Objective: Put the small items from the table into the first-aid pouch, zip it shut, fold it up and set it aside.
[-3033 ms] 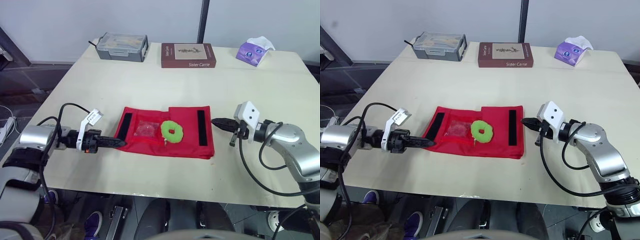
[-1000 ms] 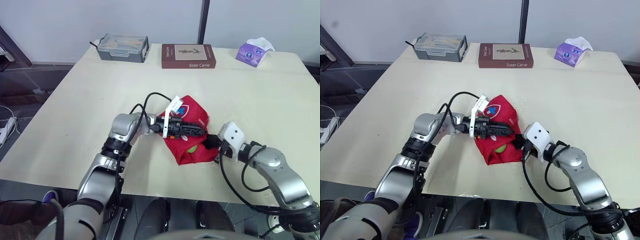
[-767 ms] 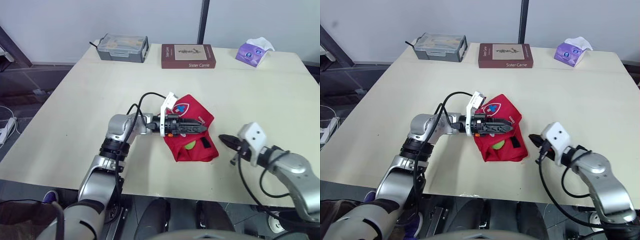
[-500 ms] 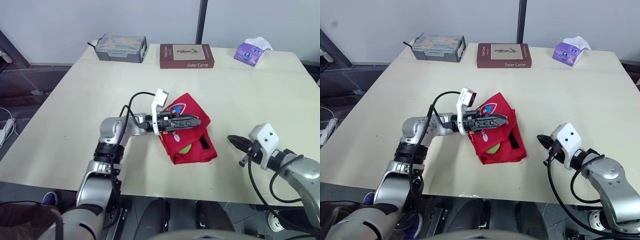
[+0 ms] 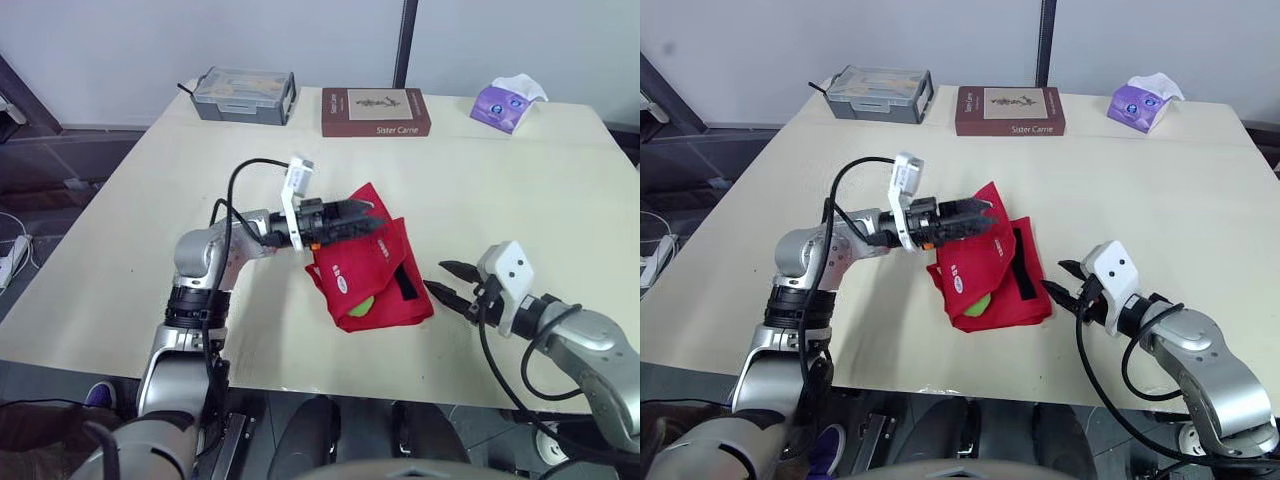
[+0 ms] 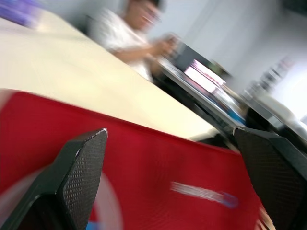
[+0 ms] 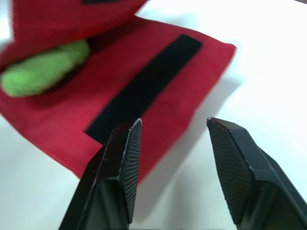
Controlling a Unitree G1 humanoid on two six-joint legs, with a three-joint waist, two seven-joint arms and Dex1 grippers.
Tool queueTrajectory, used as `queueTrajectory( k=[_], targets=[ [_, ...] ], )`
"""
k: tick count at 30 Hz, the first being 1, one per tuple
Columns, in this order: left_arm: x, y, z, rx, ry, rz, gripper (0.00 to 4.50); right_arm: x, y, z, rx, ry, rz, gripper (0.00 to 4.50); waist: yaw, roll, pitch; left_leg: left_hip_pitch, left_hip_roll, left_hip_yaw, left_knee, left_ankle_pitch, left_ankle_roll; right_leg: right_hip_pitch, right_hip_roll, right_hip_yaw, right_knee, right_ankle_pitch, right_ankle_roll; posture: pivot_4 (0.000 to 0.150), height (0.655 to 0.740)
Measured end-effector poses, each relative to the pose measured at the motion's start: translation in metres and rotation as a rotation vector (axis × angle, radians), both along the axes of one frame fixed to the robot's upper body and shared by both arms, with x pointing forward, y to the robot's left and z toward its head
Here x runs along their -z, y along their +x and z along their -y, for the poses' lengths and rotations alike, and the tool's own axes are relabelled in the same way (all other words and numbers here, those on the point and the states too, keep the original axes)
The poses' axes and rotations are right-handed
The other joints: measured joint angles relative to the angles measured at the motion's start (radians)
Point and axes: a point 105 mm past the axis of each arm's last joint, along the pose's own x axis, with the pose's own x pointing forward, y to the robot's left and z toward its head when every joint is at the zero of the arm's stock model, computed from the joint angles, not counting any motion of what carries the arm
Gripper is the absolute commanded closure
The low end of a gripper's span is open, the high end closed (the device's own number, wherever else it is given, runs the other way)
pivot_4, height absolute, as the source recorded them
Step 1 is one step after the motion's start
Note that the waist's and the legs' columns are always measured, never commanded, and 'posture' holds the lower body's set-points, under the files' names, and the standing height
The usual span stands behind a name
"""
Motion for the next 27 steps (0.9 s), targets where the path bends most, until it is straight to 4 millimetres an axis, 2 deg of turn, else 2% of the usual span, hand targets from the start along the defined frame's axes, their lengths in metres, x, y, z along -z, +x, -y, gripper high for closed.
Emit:
queueTrajectory(
  k=[1, 2, 5, 6, 9, 10, 14, 16, 23, 26, 27],
  targets=[
    [0.003, 0.005, -0.005, -0.037, 0.003, -0.004, 0.52, -0.001, 0.0, 0.0, 0.0, -0.001, 0.009, 2.03, 0.0, 0.0, 0.0, 0.0, 0.0, 0.0, 0.0, 0.0, 0.0, 0.0, 0.0, 0.0, 0.0, 0.0, 0.0, 0.15, 0.74],
    [0.006, 0.008, -0.009, -0.064, 0.01, -0.01, 0.78, -0.001, 0.001, 0.0, -0.002, -0.001, 0.016, 2.03, 0.0, 0.0, 0.0, 0.0, 0.0, 0.0, 0.0, 0.0, 0.0, 0.0, 0.0, 0.0, 0.0, 0.0, 0.0, 0.15, 0.74],
    [0.015, 0.013, -0.014, -0.105, 0.03, -0.016, 2.32, -0.001, -0.002, -0.001, -0.013, 0.008, 0.021, 2.03, 0.002, 0.0, 0.0, 0.0, 0.0, 0.0, 0.0, 0.0, 0.0, 0.0, 0.0, 0.0, 0.0, 0.0, 0.0, 0.15, 0.74],
    [0.016, 0.013, -0.014, -0.106, 0.038, -0.015, 2.7, 0.0, -0.004, -0.001, -0.02, 0.013, 0.019, 2.03, 0.004, 0.0, 0.0, 0.0, 0.0, 0.0, 0.0, 0.0, 0.0, 0.0, 0.0, 0.0, 0.0, 0.0, 0.0, 0.15, 0.74],
    [0.023, 0.011, -0.003, -0.072, 0.064, -0.022, 4.23, -0.005, -0.01, -0.002, -0.045, 0.04, 0.029, 2.03, 0.008, 0.0, 0.0, 0.0, 0.0, 0.0, 0.0, 0.0, 0.0, 0.0, -0.001, 0.0, 0.0, 0.0, 0.0, 0.15, 0.74],
    [0.027, 0.009, 0.003, -0.048, 0.074, -0.028, 4.43, -0.007, -0.012, -0.002, -0.052, 0.039, 0.035, 2.03, 0.01, 0.0, 0.0, 0.0, 0.0, 0.0, 0.0, 0.0, 0.0, 0.0, -0.001, 0.0, 0.0, 0.0, 0.0, 0.15, 0.74],
    [0.051, -0.005, 0.027, 0.067, 0.154, -0.044, 4.43, -0.007, -0.019, 0.004, -0.058, 0.036, 0.031, 2.03, 0.014, 0.0, 0.0, 0.0, 0.0, 0.0, 0.0, 0.0, 0.0, 0.0, 0.0, 0.0, 0.0, 0.0, 0.0, 0.15, 0.74],
    [0.057, -0.01, 0.038, 0.117, 0.183, -0.029, 4.43, -0.006, -0.023, 0.006, -0.06, 0.034, 0.021, 2.03, 0.018, 0.0, 0.0, 0.0, 0.0, 0.0, 0.0, 0.0, 0.0, 0.0, 0.0, 0.0, 0.0, 0.0, 0.0, 0.15, 0.74],
    [0.064, -0.018, 0.066, 0.259, 0.314, 0.11, 4.43, -0.003, -0.026, 0.009, -0.049, 0.032, 0.004, 2.03, 0.025, 0.0, -0.002, 0.0, -0.001, 0.0, 0.0, 0.0, 0.0, 0.002, -0.001, -0.001, -0.004, 0.0, 0.0, 0.15, 0.74],
    [0.067, -0.017, 0.07, 0.283, 0.333, 0.137, 4.5, 0.001, -0.022, 0.012, -0.033, 0.01, -0.008, 2.73, 0.025, 0.0, -0.004, 0.0, -0.001, 0.0, 0.0, 0.0, 0.001, 0.003, -0.001, -0.001, -0.004, 0.0, 0.0, 0.15, 0.74],
    [0.067, -0.016, 0.072, 0.296, 0.333, 0.145, 4.5, 0.007, -0.015, 0.014, -0.021, -0.029, -0.021, 3.14, 0.025, 0.0, -0.005, 0.001, -0.001, 0.0, 0.0, 0.0, 0.001, 0.004, -0.001, -0.001, -0.006, 0.0, 0.0, 0.15, 0.74]
  ],
)
